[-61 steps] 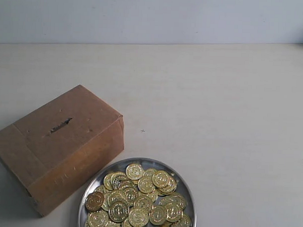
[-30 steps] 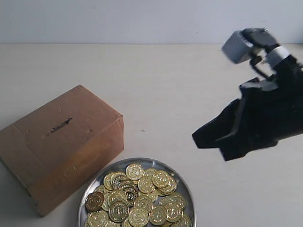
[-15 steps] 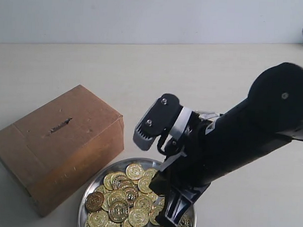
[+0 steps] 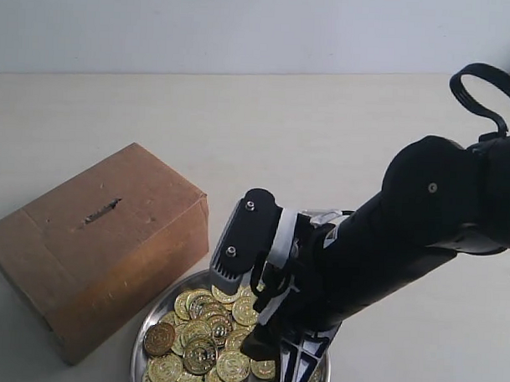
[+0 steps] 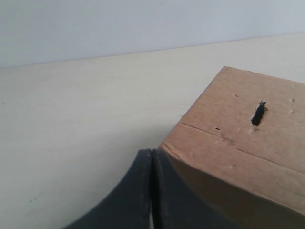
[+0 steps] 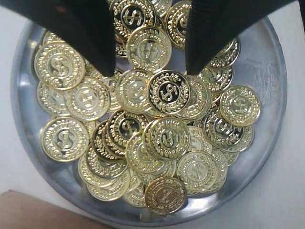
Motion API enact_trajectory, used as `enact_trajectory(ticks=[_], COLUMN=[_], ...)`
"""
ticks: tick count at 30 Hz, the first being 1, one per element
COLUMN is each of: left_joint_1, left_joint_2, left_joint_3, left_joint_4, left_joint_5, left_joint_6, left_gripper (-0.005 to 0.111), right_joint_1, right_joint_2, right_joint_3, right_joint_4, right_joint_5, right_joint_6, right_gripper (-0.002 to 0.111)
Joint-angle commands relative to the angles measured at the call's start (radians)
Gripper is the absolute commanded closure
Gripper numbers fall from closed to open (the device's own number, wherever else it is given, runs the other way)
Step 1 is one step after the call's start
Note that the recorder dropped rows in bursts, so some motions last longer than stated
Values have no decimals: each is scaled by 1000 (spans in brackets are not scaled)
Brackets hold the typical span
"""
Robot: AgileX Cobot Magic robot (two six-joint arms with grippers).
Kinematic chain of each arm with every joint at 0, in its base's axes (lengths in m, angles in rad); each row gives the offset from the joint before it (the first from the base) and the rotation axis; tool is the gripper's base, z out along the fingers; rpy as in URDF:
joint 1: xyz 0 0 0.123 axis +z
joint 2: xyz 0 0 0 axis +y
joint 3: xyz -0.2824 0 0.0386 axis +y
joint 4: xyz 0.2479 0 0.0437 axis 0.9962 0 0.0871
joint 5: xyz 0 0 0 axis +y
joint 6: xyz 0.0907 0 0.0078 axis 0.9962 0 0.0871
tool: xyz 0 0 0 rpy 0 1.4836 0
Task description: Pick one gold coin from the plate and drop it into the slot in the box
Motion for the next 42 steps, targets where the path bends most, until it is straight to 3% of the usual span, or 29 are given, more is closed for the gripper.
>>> enact_trajectory(ticks=[1,22,27,42], left_joint_1=[4,4,4,4], left_joint_2=[-5,-5,-5,-5], left_joint_3=[0,0,0,0], left_joint_4=[-12,-12,-12,-12], left_joint_5=[-6,-6,-6,-6], left_joint_6=[-1,-1,-1,-1], left_gripper=[107,107,107,107], right_joint_1=[2,2,2,2], right_joint_2=[20,27,27,90], right_joint_3=[-6,-6,-6,-48], right_joint_4=[-26,-214,-228,-228], right_joint_5=[11,78,78,57], right_joint_6=[-12,-143,-133,-111], right_gripper=[62,61,47,52])
